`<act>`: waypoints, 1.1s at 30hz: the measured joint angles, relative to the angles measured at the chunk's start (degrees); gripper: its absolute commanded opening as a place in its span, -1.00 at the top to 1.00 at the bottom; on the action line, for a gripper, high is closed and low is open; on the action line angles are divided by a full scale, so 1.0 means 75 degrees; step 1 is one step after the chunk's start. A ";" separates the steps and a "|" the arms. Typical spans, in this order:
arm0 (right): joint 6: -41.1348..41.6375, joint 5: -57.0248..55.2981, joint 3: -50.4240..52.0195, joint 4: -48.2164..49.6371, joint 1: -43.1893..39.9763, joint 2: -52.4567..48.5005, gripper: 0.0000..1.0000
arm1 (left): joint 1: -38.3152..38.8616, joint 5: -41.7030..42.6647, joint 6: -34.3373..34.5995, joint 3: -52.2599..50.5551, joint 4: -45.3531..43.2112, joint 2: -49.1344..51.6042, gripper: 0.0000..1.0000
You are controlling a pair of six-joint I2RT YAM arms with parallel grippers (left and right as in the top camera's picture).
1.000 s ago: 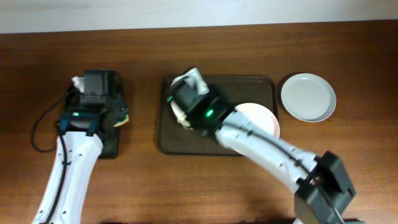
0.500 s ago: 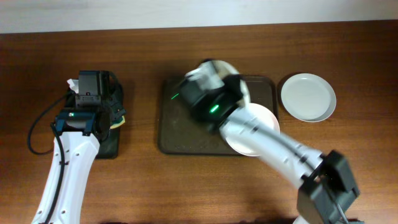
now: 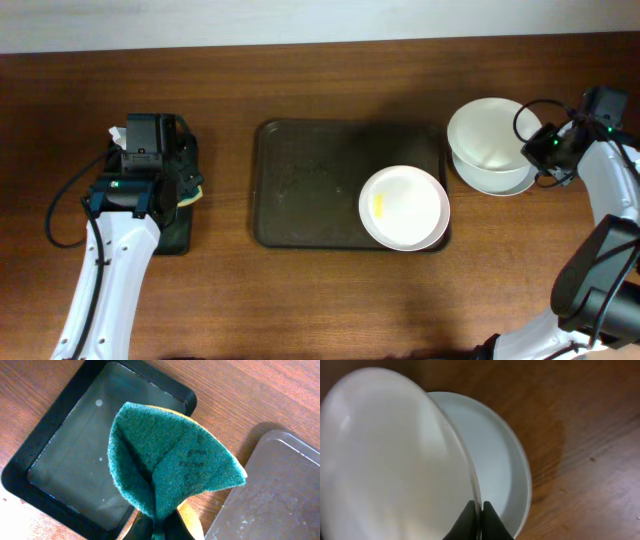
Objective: Clean dirty plates on tray and stack at the side
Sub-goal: 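Lift the white plate with the right gripper and stack it on the blue plate, then return the right gripper to the tray and grip the pink plate rim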
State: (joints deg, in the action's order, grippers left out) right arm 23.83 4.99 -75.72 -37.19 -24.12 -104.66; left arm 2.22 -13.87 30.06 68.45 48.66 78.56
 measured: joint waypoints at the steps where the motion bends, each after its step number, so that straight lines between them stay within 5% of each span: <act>1: 0.0044 -0.0122 0.0032 0.0000 0.0000 -0.0067 0.13 | 0.0000 0.0000 -0.0003 0.0000 0.0000 0.0000 1.00; 3: -0.0058 -0.0315 0.0050 -0.0087 0.0000 -0.0140 0.44 | 0.0000 0.0000 0.0000 0.0000 -0.0003 0.0000 1.00; 4: -0.0076 -0.0323 0.0050 -0.0221 0.0000 -0.0140 0.42 | 0.0000 0.0000 0.0000 0.0000 -0.0006 0.0000 1.00; 7: -0.0154 0.0408 0.0058 -0.0831 0.0000 -0.0140 -0.02 | 0.0000 0.0055 0.0000 0.0000 -0.0009 0.0000 1.00; 10: -0.0615 0.0775 0.0093 -0.1518 0.0338 -0.0067 -0.19 | 0.0000 0.0058 0.0000 0.0000 -0.0006 0.0000 1.00; 15: -0.1055 -0.0312 0.0131 -0.2209 0.3080 0.1422 -0.41 | 0.0000 0.0061 0.0000 0.0000 -0.0029 0.0000 1.00; 18: -0.1145 -0.1186 0.1440 -0.1035 0.4485 0.1373 -0.25 | 0.0000 0.0079 -0.0003 0.0000 -0.0020 0.0000 1.00; 33: -0.1128 -0.1684 0.2235 -0.0201 0.4234 0.0673 -0.10 | 0.0000 0.0085 0.0000 0.0000 -0.0029 0.0000 1.00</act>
State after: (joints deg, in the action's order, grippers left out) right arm 15.38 -7.64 -58.96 -38.70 7.64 -99.61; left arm 2.22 -13.23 30.06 68.45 48.45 78.56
